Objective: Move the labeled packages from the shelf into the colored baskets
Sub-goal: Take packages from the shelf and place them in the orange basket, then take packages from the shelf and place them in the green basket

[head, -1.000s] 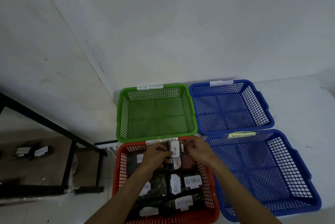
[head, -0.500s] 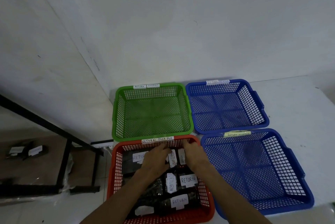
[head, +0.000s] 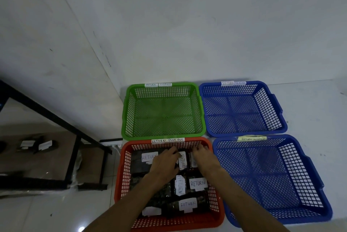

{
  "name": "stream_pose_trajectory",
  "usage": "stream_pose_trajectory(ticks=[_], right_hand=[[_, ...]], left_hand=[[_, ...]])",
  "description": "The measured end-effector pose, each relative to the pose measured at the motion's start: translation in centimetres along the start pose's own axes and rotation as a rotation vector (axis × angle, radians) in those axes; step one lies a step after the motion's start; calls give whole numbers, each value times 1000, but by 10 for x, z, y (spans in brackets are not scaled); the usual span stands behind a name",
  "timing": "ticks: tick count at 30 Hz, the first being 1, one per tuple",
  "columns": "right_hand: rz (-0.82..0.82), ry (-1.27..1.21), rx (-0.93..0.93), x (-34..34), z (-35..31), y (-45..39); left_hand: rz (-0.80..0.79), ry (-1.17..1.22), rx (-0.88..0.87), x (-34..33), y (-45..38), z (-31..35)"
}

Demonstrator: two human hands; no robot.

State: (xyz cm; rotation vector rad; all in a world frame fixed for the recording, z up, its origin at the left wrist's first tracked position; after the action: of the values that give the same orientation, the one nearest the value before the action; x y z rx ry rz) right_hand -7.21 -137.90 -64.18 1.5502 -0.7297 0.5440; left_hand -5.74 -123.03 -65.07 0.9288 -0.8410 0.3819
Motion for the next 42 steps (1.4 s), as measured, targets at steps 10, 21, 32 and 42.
stream_pose_trajectory(ticks=[10,21,32,42], right_hand=[[181,-267,140,47,-14,29],[348,-197,493,101,-229,119],[495,103,827,119,-535,227],[395,135,930,121,-749,211]], left_hand=[[176,208,-61,39,58,-31],[385,238,-29,99,268,-173],[665,234,153,140,552,-334],[695,355,359,152,650,-489]])
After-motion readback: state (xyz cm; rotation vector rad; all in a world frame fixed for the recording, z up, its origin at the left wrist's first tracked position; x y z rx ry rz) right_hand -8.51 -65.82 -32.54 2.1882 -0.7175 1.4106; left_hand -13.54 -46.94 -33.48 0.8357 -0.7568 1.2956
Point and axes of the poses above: each hand's wrist, its own y-axis away from the middle knuckle, its own x-axis out of the back of the hand, z = x × y, the point moved 5 cm from there along -y, towards the middle knuckle, and after that the axes turned 15 degrees about -z, right-handed, at the moved point
